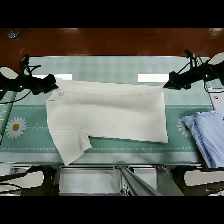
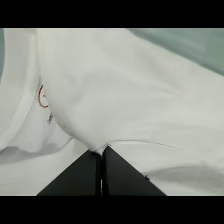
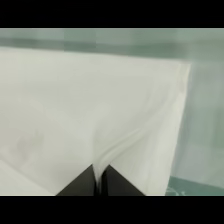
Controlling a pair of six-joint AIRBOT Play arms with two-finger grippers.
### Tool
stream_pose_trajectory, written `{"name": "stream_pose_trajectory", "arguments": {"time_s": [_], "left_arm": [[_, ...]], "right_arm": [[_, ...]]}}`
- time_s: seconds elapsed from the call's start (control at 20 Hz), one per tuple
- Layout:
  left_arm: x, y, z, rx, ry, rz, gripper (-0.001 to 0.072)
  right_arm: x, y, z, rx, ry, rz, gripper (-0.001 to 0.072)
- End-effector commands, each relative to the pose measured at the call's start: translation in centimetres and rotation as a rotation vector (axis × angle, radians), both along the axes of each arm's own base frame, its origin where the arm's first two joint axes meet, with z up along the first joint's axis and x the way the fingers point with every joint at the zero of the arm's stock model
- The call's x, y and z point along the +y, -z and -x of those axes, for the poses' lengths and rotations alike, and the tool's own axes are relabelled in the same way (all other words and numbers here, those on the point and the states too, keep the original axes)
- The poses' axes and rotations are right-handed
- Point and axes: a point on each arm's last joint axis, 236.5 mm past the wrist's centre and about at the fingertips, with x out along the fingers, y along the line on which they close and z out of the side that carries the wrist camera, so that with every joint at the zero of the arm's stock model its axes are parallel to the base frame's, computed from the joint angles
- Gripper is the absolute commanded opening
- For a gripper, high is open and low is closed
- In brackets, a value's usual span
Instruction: Fold the shirts.
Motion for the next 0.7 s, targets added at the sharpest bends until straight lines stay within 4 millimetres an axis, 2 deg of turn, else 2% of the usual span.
{"name": "stream_pose_trajectory", "arguments": {"time_s": [0.0, 0.15, 0.4, 0.45, 0.5, 0.55, 0.65], "left_arm": [[0.5, 2.6, 2.8, 0.136, 0.069, -0.026, 0.0030], [0.4, 3.8, 3.4, 0.176, 0.076, -0.020, 0.0030], [0.3, 4.2, 3.9, 0.204, 0.088, -0.015, 0.0030], [0.2, 4.2, 4.1, 0.213, 0.092, -0.012, 0.0040], [0.1, 4.2, 4.3, 0.218, 0.094, -0.008, 0.0255], [-0.2, 4.1, 4.8, 0.243, 0.099, 0.003, 0.0715], [-0.3, 3.8, 6.8, 0.331, 0.120, 0.021, 0.0700]], "right_arm": [[-0.1, 2.9, 3.1, 0.102, -0.031, 0.024, 0.0024], [-0.2, 3.9, 3.9, 0.132, -0.026, 0.034, 0.0023], [-0.7, 4.8, 4.2, 0.157, -0.019, 0.056, 0.0024], [-0.7, 5.1, 4.2, 0.165, -0.017, 0.053, 0.0094], [-0.5, 5.5, 4.4, 0.182, -0.015, 0.050, 0.0484], [-0.3, 5.6, 4.7, 0.197, -0.019, 0.041, 0.0627], [-0.5, 5.1, 5.8, 0.237, -0.036, 0.030, 0.0627]]}}
